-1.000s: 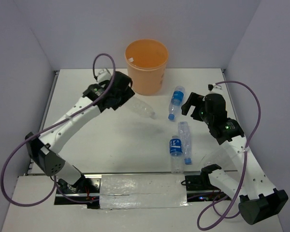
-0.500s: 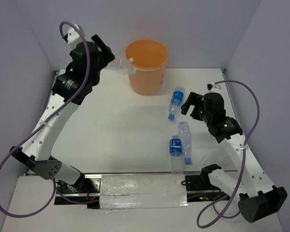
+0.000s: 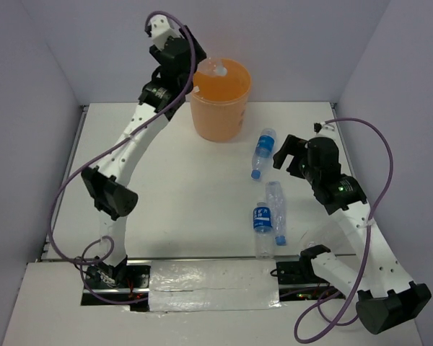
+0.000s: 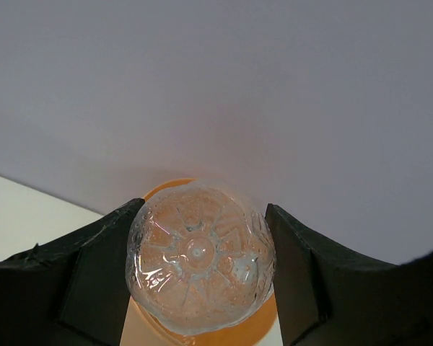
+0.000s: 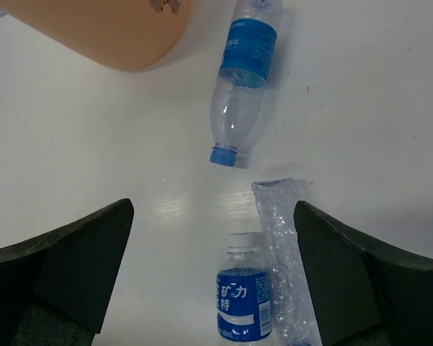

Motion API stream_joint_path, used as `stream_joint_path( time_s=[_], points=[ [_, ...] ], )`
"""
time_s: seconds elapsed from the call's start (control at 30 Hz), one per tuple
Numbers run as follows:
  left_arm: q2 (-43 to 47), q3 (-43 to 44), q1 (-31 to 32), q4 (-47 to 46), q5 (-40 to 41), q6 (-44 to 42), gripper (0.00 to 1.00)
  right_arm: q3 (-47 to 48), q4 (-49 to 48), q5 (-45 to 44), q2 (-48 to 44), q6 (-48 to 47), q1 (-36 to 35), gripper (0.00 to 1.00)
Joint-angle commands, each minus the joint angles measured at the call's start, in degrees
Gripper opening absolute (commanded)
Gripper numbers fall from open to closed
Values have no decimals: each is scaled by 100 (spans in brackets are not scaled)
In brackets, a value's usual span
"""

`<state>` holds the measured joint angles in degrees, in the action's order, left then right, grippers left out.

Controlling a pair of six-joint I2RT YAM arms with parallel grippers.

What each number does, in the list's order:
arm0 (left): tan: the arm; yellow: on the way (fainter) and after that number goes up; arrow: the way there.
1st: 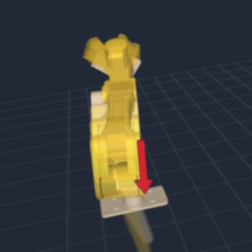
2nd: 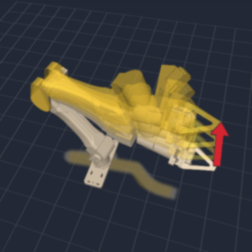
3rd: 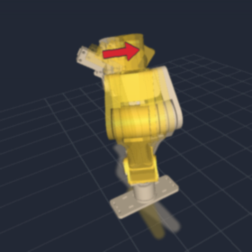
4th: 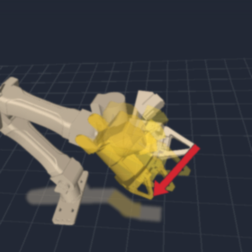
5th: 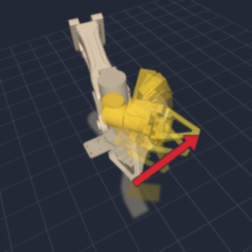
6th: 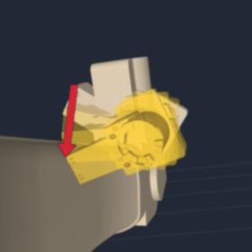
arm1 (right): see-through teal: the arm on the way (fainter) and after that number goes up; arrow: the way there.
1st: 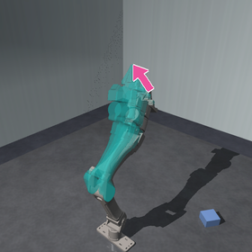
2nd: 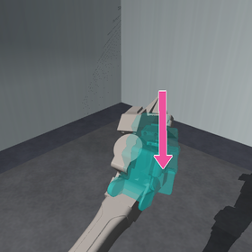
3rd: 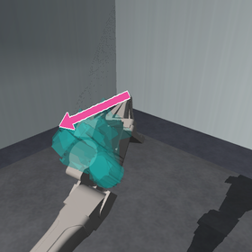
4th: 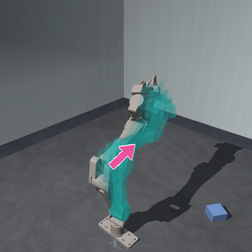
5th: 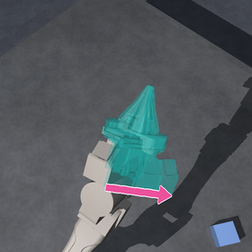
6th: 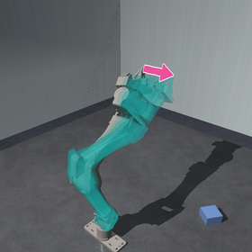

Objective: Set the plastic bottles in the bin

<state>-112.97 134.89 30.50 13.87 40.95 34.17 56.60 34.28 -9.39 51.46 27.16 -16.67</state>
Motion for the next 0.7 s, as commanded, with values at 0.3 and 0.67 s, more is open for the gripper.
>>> stream_joint_path(
  time_s=[0.3, 0.67],
  points=[
    [-174, -23, -185, 72, -948, 582, 99, 246, 96, -221, -32, 97, -39, 100],
    [2444, -2474, -255, 1398, -879, 239, 99, 1098, -607, 33, 2322, 255, 401, 99]
  ],
)
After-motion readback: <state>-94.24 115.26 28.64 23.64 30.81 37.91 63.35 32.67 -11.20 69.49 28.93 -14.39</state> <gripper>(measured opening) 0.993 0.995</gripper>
